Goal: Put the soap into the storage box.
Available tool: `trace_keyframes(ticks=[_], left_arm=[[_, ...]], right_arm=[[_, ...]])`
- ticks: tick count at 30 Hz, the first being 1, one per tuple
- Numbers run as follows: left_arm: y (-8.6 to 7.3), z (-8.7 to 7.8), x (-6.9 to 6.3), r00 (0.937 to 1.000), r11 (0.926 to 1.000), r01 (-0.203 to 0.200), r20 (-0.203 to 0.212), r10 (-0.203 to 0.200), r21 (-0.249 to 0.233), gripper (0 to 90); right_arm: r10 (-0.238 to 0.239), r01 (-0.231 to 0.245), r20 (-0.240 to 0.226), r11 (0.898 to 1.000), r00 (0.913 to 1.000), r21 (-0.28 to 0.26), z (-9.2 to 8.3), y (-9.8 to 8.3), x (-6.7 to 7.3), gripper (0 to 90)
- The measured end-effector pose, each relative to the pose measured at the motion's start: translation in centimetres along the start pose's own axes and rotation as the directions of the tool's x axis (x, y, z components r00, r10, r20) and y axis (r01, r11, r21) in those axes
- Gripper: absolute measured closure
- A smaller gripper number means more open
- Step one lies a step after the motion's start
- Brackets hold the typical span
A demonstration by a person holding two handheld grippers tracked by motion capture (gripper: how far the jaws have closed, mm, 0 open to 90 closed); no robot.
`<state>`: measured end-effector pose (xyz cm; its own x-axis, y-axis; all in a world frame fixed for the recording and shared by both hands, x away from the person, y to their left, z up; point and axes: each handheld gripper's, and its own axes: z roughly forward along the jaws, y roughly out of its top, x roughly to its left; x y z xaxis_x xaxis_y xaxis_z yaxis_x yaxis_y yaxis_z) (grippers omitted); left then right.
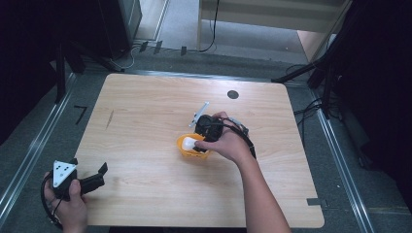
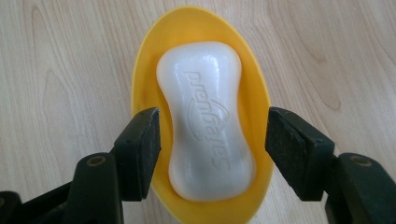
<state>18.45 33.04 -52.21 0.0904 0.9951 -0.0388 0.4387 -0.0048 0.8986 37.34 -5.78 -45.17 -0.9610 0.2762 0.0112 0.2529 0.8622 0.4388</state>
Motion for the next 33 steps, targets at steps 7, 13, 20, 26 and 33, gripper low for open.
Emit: trace_keyframes(ticks=[7,13,20,26,33], left_arm=[[0.0,0.0,0.0,1.0000,1.0000,-0.001,0.002,0.001,0.001,0.0],[0.0,0.0,0.0,1.0000,1.0000,-0.001,0.002,0.001,0.000,0.0],[0.0,0.0,0.0,1.0000,1.0000,-0.001,0.002,0.001,0.000,0.0],[0.0,0.0,0.0,1.0000,1.0000,-0.002,0.001,0.002,0.000,0.0],[0.0,0.0,0.0,1.0000,1.0000,-0.002,0.000,0.002,0.000,0.0]], right_arm=[[0.030,-0.030,0.007,0.999,0.9995,-0.030,-0.9,-1.1,-0.3,36.9],[0.048,-0.047,0.011,0.998,0.9988,-0.048,-1.4,-2.3,-0.6,36.4],[0.093,-0.090,0.027,0.993,0.9953,-0.072,-2.0,-4.2,-0.8,34.7],[0.131,-0.127,0.036,0.987,0.9907,-0.101,-2.5,-5.4,-1.0,30.3],[0.163,-0.155,0.055,0.980,0.9851,-0.122,-2.9,-6.7,-1.0,24.7]])
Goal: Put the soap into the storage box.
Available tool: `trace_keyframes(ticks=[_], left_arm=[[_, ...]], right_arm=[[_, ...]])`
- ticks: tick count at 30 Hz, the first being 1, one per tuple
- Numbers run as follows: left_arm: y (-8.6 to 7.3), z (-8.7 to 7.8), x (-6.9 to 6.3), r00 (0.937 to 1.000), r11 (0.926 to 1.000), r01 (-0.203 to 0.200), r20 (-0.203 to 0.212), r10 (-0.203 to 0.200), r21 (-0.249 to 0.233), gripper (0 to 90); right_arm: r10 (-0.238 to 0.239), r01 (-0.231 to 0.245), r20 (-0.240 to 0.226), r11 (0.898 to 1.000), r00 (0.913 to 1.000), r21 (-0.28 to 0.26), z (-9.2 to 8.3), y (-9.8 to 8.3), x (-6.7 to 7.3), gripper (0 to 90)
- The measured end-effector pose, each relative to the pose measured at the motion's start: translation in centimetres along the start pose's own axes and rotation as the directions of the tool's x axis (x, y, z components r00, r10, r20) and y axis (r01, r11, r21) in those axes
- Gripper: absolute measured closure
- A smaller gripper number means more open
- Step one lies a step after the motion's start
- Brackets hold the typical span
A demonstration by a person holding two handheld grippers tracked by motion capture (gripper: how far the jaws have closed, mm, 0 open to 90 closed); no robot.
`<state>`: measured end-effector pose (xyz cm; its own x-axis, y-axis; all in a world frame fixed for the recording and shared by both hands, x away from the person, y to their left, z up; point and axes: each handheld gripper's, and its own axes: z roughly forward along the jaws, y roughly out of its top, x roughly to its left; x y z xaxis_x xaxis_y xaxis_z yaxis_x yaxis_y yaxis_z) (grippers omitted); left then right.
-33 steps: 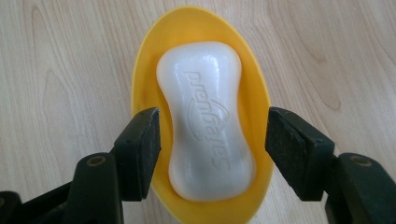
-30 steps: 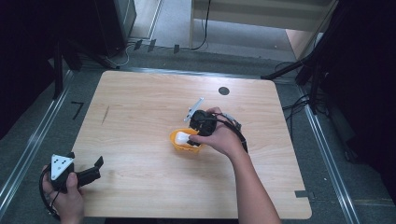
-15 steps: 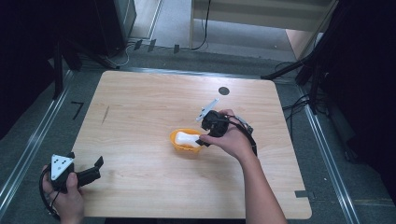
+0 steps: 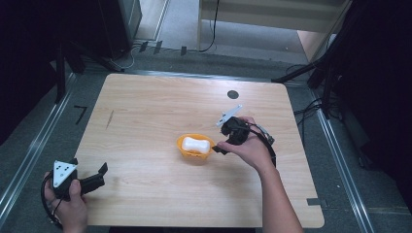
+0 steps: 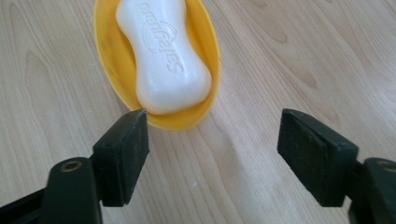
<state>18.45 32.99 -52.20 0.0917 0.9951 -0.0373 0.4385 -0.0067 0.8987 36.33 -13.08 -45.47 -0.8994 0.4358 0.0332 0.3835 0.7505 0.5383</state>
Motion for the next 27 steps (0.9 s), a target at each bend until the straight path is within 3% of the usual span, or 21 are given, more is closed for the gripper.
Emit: trace_keyframes(ticks=[3,27], left_arm=[[0.0,0.0,0.0,1.0000,1.0000,-0.001,-0.001,0.001,0.000,0.0],[0.0,0.0,-0.1,1.0000,1.0000,-0.006,-0.005,0.006,-0.001,0.0]], right_arm=[[0.033,-0.032,0.010,0.999,0.9994,-0.003,-0.3,-0.9,-0.1,19.3],[0.158,-0.154,0.050,0.985,0.9861,-0.076,-2.0,-6.8,-1.0,14.6]])
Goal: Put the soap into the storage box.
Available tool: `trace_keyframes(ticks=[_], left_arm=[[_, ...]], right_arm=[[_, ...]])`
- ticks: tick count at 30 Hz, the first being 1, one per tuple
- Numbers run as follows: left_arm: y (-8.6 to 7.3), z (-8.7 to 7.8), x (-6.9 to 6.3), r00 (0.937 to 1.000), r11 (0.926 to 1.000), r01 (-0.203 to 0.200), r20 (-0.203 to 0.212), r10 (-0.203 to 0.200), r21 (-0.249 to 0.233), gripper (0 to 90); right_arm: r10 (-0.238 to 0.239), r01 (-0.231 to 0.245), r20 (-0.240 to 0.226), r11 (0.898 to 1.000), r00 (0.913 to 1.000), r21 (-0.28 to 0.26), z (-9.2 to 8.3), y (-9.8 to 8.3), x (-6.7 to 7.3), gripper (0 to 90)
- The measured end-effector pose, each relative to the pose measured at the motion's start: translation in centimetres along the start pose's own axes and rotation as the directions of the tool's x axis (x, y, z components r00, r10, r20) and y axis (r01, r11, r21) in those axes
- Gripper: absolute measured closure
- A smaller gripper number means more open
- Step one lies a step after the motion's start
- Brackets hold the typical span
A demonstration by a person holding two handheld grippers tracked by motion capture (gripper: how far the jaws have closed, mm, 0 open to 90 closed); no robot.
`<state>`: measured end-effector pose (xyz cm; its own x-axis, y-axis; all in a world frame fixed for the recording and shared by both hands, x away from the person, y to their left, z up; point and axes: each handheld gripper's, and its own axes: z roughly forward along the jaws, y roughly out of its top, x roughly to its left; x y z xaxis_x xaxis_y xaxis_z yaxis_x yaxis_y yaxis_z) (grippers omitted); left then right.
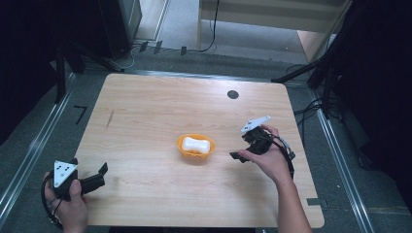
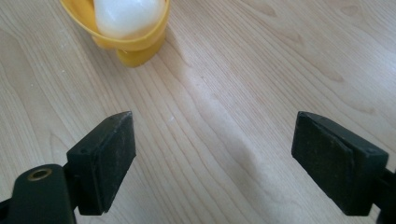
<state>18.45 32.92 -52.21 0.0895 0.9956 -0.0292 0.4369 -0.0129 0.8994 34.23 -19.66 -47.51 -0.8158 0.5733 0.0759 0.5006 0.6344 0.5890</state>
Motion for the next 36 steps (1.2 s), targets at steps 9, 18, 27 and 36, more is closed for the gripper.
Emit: trace_keyframes(ticks=[9,18,27,36], left_arm=[[0.0,0.0,0.0,1.0000,1.0000,0.000,0.000,0.000,-0.001,0.0],[0.0,0.0,0.0,1.0000,1.0000,-0.002,-0.001,0.002,-0.001,0.0],[0.0,0.0,-0.1,1.0000,1.0000,-0.004,0.000,0.004,0.000,0.0],[0.0,0.0,-0.1,1.0000,1.0000,-0.005,0.000,0.005,0.000,0.0]], right_arm=[[0.035,-0.035,0.022,0.999,0.9991,-0.026,-0.5,-1.8,-0.4,13.6],[0.099,-0.097,0.041,0.994,0.9942,-0.048,-1.2,-4.2,-0.8,8.0],[0.140,-0.135,0.058,0.987,0.9884,-0.088,-1.8,-6.3,-1.2,0.7],[0.173,-0.165,0.068,0.980,0.9825,-0.112,-2.6,-8.5,-1.4,0.0]])
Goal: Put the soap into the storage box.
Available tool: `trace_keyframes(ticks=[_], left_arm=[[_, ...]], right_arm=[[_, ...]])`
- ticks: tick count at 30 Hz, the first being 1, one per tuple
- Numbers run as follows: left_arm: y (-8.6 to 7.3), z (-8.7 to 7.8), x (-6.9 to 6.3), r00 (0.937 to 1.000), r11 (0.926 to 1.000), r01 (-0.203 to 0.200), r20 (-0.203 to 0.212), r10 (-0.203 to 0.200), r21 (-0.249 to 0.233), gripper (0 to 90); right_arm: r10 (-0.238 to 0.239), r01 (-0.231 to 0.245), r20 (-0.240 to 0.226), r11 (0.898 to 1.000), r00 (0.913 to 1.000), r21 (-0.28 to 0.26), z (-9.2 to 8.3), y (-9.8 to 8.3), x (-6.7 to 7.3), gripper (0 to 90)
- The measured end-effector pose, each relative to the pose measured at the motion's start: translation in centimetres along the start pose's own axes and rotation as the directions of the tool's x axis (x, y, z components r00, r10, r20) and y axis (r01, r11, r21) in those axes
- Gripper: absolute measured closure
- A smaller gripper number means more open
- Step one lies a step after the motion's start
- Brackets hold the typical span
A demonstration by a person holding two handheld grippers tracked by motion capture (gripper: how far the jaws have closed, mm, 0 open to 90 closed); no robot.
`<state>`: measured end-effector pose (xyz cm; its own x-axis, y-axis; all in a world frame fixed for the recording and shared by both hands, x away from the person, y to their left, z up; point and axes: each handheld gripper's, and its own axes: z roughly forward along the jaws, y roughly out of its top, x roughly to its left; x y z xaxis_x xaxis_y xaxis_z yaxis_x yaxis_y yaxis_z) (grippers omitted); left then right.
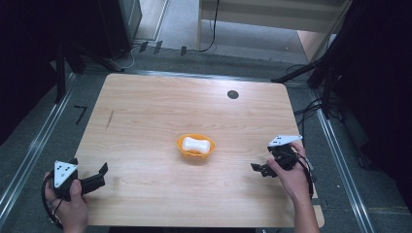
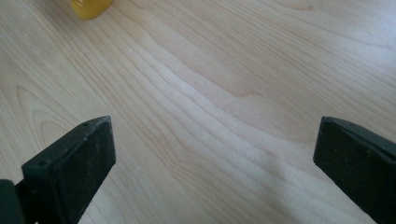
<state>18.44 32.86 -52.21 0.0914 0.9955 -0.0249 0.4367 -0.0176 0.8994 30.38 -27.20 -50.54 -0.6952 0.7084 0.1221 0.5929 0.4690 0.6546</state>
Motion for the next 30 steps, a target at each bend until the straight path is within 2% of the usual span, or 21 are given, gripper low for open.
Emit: trace_keyframes(ticks=[7,11,12,15,16,19,25,30], left_arm=[[0.0,0.0,0.0,1.0000,1.0000,-0.002,0.000,0.002,0.000,0.0],[0.0,0.0,0.0,1.0000,1.0000,-0.002,-0.001,0.002,-0.001,0.0],[0.0,0.0,0.0,1.0000,1.0000,-0.002,-0.001,0.002,-0.001,0.0],[0.0,0.0,0.0,1.0000,1.0000,-0.003,-0.001,0.003,0.001,0.0],[0.0,0.0,0.0,1.0000,1.0000,-0.003,-0.001,0.003,0.001,0.0],[0.0,0.0,0.0,1.0000,1.0000,-0.003,-0.001,0.003,0.000,0.0],[0.0,0.0,0.0,1.0000,1.0000,-0.005,-0.001,0.005,0.001,0.0],[0.0,0.0,0.0,1.0000,1.0000,-0.007,-0.001,0.007,0.002,0.0]], right_arm=[[0.029,-0.029,0.005,0.999,0.9996,-0.018,-0.5,-1.7,-0.3,0.0],[0.056,-0.056,0.007,0.998,0.9984,-0.029,-0.8,-3.0,-0.5,0.0],[0.076,-0.076,0.006,0.996,0.9971,-0.039,-1.0,-3.7,-0.7,0.0],[0.089,-0.088,0.008,0.995,0.9960,-0.053,-1.2,-4.3,-0.8,0.0],[0.099,-0.098,0.005,0.992,0.9951,-0.079,-1.5,-5.0,-1.0,0.0],[0.118,-0.117,-0.001,0.988,0.9930,-0.101,-1.9,-5.9,-1.0,0.0],[0.142,-0.139,0.012,0.983,0.9898,-0.118,-2.5,-7.6,-1.2,0.0],[0.177,-0.170,0.031,0.974,0.9838,-0.147,-3.4,-9.3,-1.6,0.0]])
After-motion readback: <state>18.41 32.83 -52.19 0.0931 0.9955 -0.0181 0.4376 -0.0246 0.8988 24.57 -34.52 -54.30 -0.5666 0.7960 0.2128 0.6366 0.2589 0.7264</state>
